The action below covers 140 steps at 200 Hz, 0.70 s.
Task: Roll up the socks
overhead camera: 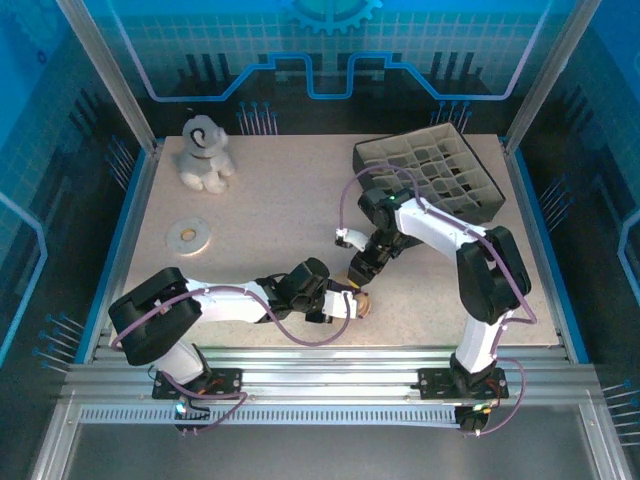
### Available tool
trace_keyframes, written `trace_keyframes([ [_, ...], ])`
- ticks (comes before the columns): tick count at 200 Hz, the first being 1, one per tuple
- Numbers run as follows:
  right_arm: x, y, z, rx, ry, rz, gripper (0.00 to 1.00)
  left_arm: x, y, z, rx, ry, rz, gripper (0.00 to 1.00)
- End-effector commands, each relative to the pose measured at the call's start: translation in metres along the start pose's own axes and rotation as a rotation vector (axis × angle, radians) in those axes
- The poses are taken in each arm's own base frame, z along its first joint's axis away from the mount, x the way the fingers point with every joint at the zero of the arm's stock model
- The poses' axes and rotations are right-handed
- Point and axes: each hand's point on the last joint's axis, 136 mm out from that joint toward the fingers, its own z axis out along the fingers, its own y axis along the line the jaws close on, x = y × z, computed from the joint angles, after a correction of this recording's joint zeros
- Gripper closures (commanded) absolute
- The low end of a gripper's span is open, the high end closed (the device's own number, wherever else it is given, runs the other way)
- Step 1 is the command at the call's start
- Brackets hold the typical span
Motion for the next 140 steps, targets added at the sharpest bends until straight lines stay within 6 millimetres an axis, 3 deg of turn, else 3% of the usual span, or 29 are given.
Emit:
trace_keyframes([
  [1,-0.016,-0.021,0.002,0.131,-0.027,0.055,0.57,0.020,-0.035,0.004,0.135,0.062,-0.078,1.00],
  [74,-0.005,-0.044,0.060,0.186,0.149,0.099,0.63,0.017,-0.040,0.000,0.168,0.065,-0.151,1.00],
  [140,0.023,-0.077,0.072,0.255,0.231,0.212,0.64,0.012,-0.049,-0.005,0.283,0.095,-0.316,1.00],
])
